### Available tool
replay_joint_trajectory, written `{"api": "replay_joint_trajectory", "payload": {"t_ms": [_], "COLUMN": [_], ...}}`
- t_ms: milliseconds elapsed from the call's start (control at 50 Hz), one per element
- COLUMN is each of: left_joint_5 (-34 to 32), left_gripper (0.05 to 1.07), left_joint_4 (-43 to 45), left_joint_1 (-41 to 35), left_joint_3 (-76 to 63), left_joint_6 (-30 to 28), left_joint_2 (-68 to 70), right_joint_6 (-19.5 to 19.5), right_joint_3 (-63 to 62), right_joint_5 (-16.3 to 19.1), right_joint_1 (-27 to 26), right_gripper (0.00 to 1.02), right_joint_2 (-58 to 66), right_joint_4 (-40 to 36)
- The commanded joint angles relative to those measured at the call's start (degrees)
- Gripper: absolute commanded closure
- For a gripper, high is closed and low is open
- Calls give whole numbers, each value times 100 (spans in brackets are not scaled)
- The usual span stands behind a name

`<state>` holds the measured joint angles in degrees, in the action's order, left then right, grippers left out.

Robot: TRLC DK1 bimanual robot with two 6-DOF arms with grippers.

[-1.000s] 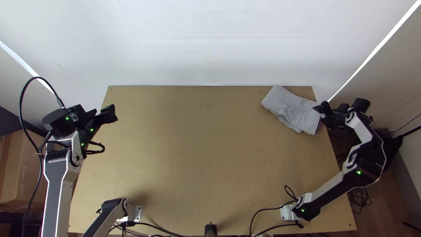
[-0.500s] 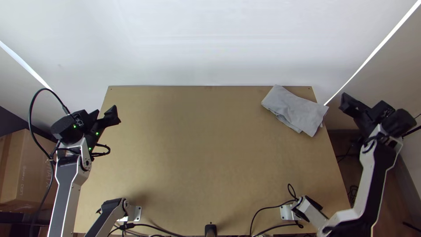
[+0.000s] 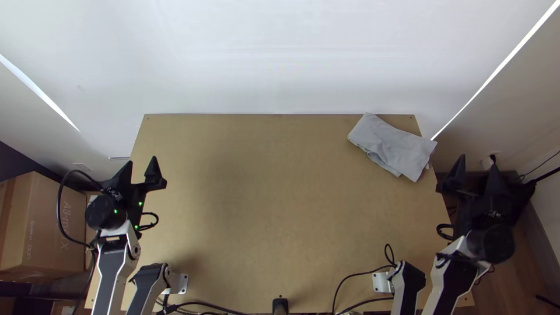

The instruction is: Fold the t-shirt

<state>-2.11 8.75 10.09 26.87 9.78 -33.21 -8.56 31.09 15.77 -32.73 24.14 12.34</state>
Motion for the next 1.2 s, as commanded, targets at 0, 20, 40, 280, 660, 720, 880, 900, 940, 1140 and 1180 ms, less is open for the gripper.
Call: {"api": "replay_joint_trajectory", "payload": {"t_ms": [0,20,40,280,660,720,880,900,940,1140,1180], "left_joint_5": [360,431,501,1248,1248,1230,1213,1213,1213,1195,1090], "left_gripper": [10,10,10,10,10,10,10,10,10,10,10], "left_joint_4": [478,566,654,1120,1313,1260,918,918,856,21,-269], "left_joint_1": [-183,-244,-341,-1000,-1527,-1580,-1589,-1571,-1571,-1615,-1650], "left_joint_3": [-534,-613,-692,-1387,-2371,-2547,-2696,-2696,-2705,-2705,-2705], "left_joint_6": [-46,-38,-29,-187,-547,-644,-670,-670,-653,-767,-969], "left_joint_2": [605,702,816,1555,2680,2978,3330,3330,3330,3330,3330], "right_joint_6": [-94,-102,-129,-208,258,425,662,680,680,671,654], "right_joint_3": [-402,-464,-543,-1430,-2239,-2397,-2942,-2995,-3065,-3092,-3092], "right_joint_5": [-206,-223,-232,-716,-1085,-1181,-1357,-1357,-1375,-1401,-1401], "right_joint_1": [91,91,100,373,1348,1621,2166,2236,2359,2886,3009], "right_gripper": [4,4,4,4,4,4,4,4,4,4,4], "right_joint_2": [-516,-586,-665,-1878,-2476,-2476,-2476,-2476,-2476,-2467,-2467], "right_joint_4": [269,339,427,858,955,955,937,911,805,-478,-715]}}
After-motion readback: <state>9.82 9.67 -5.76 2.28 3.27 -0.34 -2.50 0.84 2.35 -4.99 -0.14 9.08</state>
